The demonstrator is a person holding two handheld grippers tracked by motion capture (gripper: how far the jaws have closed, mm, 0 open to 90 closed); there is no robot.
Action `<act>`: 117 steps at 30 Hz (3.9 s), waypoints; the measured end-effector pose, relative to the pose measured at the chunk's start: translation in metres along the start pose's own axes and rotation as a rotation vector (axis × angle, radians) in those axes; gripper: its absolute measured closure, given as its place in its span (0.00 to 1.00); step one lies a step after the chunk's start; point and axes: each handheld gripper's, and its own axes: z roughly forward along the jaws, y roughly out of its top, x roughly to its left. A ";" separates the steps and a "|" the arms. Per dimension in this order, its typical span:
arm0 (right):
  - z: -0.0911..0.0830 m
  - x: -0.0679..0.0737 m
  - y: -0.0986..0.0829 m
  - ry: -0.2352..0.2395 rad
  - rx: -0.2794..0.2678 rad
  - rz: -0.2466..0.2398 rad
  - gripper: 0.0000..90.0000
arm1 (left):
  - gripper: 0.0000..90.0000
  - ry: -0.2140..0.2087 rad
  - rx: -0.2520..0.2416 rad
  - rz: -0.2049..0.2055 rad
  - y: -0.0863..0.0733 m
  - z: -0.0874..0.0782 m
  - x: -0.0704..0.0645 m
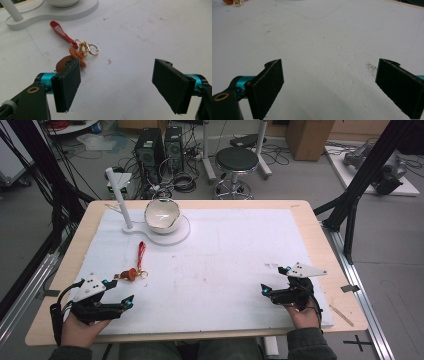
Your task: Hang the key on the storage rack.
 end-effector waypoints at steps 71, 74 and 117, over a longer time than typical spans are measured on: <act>-0.008 0.009 0.004 0.008 -0.047 0.007 0.08 | 0.33 -0.082 -0.032 -0.027 0.053 0.006 0.009; -0.008 0.009 0.004 0.008 -0.047 0.006 0.08 | 0.33 -0.080 -0.030 -0.031 0.054 0.009 0.010; -0.003 0.007 0.005 0.033 -0.059 0.010 0.08 | 0.42 0.045 0.090 -0.133 0.078 0.070 0.067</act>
